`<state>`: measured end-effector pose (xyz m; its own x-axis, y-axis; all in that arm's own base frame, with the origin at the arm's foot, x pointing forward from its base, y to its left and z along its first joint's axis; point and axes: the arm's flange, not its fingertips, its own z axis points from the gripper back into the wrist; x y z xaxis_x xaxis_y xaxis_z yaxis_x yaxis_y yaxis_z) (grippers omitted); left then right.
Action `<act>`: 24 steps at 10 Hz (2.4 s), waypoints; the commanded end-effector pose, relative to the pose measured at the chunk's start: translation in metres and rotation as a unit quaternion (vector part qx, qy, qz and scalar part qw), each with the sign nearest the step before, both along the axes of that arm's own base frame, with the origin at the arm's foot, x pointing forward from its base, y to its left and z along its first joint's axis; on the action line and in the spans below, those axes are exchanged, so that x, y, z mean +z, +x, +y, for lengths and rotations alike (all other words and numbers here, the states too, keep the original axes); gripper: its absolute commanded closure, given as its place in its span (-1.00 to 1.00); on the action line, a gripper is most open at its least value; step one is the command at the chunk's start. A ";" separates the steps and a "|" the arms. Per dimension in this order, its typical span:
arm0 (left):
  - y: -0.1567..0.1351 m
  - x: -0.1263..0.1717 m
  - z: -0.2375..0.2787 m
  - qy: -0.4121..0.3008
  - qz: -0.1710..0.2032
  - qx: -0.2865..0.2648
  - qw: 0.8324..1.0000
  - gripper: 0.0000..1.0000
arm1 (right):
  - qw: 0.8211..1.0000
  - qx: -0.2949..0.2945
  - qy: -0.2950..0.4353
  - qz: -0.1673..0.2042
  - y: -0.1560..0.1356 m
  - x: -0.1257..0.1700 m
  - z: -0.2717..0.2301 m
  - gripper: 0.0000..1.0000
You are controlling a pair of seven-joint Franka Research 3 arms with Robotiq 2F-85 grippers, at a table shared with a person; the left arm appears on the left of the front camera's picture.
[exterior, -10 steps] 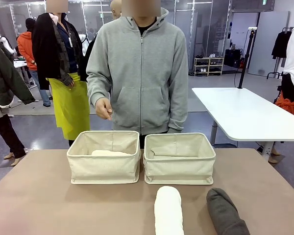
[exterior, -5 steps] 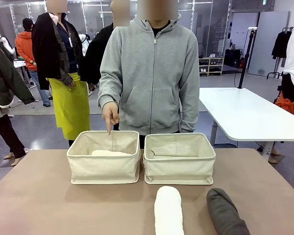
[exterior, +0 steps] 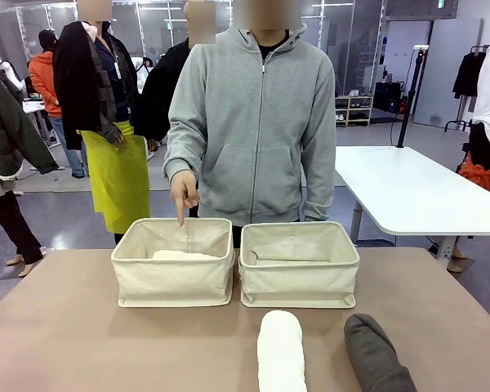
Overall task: Divide the towels into two baskets.
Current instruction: Pick up one hotel-folded towel from the bottom of the table and place it in the Fabric basket indicated by the person.
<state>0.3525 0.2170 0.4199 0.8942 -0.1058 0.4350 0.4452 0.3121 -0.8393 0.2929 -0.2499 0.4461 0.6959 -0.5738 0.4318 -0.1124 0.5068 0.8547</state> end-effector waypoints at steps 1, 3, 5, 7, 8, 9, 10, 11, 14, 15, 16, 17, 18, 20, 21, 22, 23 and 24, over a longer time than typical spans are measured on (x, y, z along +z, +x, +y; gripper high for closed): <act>-0.005 0.001 0.002 0.001 0.003 -0.005 1.000 -1.00 | 1.000 0.000 0.003 -0.005 -0.001 0.001 0.001 -1.00; -0.005 0.001 0.002 0.001 0.003 -0.005 1.000 -1.00 | 1.000 0.000 0.003 -0.005 -0.001 0.001 0.001 -1.00; -0.005 0.001 0.002 0.001 0.003 -0.005 1.000 -1.00 | 0.996 0.069 -0.059 0.020 0.012 0.002 0.026 -1.00; -0.005 0.001 0.002 0.001 0.003 -0.005 1.000 -1.00 | 0.976 0.166 -0.123 0.075 0.039 -0.008 0.085 -1.00; -0.005 0.001 0.002 0.001 0.003 -0.005 1.000 -1.00 | 0.968 0.193 -0.134 0.093 0.048 -0.014 0.111 -1.00; -0.005 0.001 0.002 0.001 0.003 -0.005 1.000 -1.00 | 0.958 0.219 -0.145 0.116 0.053 -0.022 0.139 -1.00; -0.005 0.001 0.002 0.001 0.003 -0.005 1.000 -1.00 | 0.949 0.237 -0.157 0.138 0.057 -0.031 0.163 -1.00; -0.005 0.001 0.002 0.001 0.003 -0.005 1.000 -1.00 | 0.939 0.249 -0.179 0.157 0.059 -0.040 0.188 -1.00; -0.005 0.001 0.002 0.001 0.003 -0.005 1.000 -1.00 | 0.912 0.280 -0.234 0.185 0.066 -0.059 0.252 -1.00; -0.005 0.001 0.002 0.001 0.003 -0.005 1.000 -1.00 | 0.908 0.269 -0.254 0.194 0.066 -0.061 0.262 -1.00; -0.005 0.001 0.002 0.001 0.003 -0.005 1.000 -1.00 | 0.904 0.267 -0.264 0.203 0.062 -0.064 0.271 -1.00; -0.005 0.001 0.002 0.001 0.003 -0.005 1.000 -1.00 | 0.897 0.263 -0.280 0.218 0.057 -0.070 0.279 -1.00; -0.005 0.001 0.002 0.001 0.003 -0.005 1.000 -1.00 | 0.890 0.261 -0.295 0.230 0.056 -0.077 0.287 -1.00; -0.005 0.001 0.002 0.001 0.003 -0.005 1.000 -1.00 | 0.878 0.257 -0.317 0.249 0.053 -0.088 0.299 -1.00; -0.005 0.001 0.002 0.001 0.003 -0.005 1.000 -1.00 | 0.876 0.269 -0.315 0.247 0.051 -0.093 0.305 -1.00; -0.005 0.001 0.002 0.001 0.003 -0.005 1.000 -1.00 | 0.873 0.275 -0.317 0.249 0.048 -0.096 0.310 -1.00; -0.005 0.001 0.002 0.001 0.003 -0.005 1.000 -1.00 | 0.866 0.279 -0.330 0.251 0.046 -0.101 0.315 -1.00; -0.005 0.001 0.002 0.001 0.003 -0.005 1.000 -1.00 | 0.861 0.274 -0.344 0.255 0.046 -0.108 0.319 -1.00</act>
<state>0.3526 0.2168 0.4199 0.8945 -0.1065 0.4343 0.4447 0.3126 -0.8393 0.3861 0.0609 0.3597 0.9761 0.1907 0.1042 -0.2172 0.8709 0.4408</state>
